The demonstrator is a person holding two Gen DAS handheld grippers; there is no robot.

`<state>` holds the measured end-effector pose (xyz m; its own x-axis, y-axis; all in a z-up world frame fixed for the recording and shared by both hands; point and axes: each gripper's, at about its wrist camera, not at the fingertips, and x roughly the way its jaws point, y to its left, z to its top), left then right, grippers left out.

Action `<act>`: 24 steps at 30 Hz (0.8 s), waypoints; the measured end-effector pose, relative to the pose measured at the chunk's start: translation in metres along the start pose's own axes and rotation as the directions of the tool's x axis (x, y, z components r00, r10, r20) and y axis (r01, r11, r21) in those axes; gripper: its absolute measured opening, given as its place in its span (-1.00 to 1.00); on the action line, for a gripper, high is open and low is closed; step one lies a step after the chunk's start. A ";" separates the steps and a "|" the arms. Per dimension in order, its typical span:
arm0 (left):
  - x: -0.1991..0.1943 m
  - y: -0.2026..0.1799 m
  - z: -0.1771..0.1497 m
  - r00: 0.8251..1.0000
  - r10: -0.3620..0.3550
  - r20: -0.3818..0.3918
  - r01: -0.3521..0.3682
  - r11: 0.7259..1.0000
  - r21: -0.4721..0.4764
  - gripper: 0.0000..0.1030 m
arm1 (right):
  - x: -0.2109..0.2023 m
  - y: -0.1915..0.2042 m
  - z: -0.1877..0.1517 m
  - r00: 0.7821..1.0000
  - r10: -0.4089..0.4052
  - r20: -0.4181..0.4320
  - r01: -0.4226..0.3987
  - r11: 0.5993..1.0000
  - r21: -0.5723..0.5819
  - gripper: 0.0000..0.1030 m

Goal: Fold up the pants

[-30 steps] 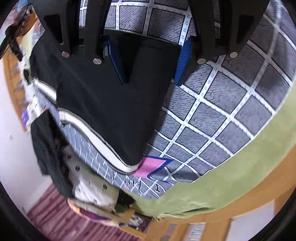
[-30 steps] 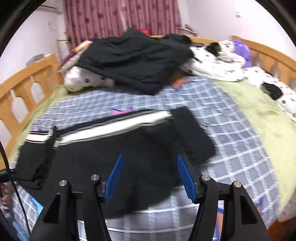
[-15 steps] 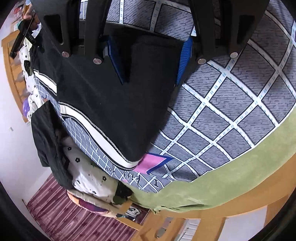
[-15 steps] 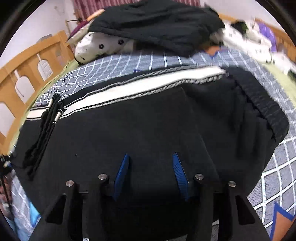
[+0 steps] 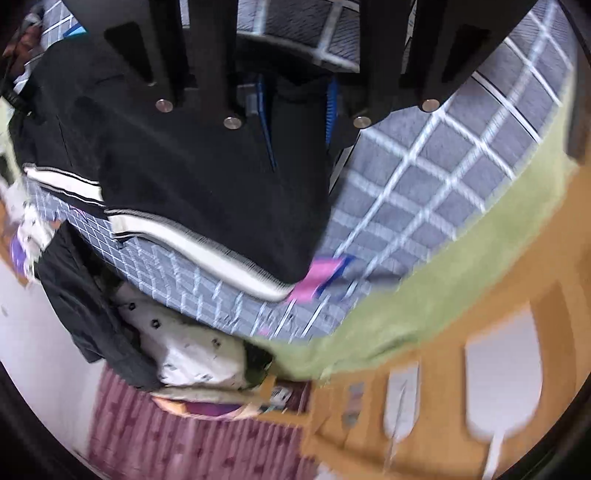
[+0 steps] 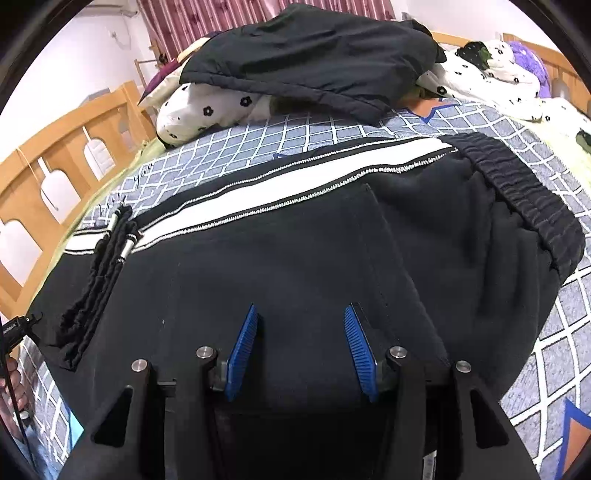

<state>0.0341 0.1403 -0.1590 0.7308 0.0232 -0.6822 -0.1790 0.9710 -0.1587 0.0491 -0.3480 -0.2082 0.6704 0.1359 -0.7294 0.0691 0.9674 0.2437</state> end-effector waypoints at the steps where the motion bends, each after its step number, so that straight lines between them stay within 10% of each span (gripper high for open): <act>1: -0.007 -0.008 0.006 1.000 -0.006 0.015 0.006 1.000 0.011 -0.58 | 0.000 0.000 0.001 1.000 0.005 -0.003 -0.005 1.000 0.000 -0.03; 12: 0.001 0.000 -0.001 0.975 0.183 -0.125 -0.184 0.983 0.002 -0.30 | -0.027 0.011 -0.008 0.994 0.112 -0.006 -0.113 0.992 -0.058 -0.08; 17: -0.018 0.010 -0.020 0.983 0.150 -0.108 -0.149 0.989 0.021 -0.06 | -0.018 0.043 -0.023 0.996 0.067 -0.060 -0.077 0.981 -0.180 -0.08; 24: -0.019 0.031 -0.015 0.997 0.050 -0.067 -0.054 0.997 -0.063 0.03 | -0.034 0.126 -0.019 0.959 0.271 -0.083 -0.282 0.942 -0.182 -0.08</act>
<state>0.0049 0.1668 -0.1621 0.6755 0.0557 -0.7353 -0.2592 0.9515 -0.1660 0.0209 -0.2270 -0.1643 0.6000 0.4107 -0.6866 -0.2586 0.9117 0.3194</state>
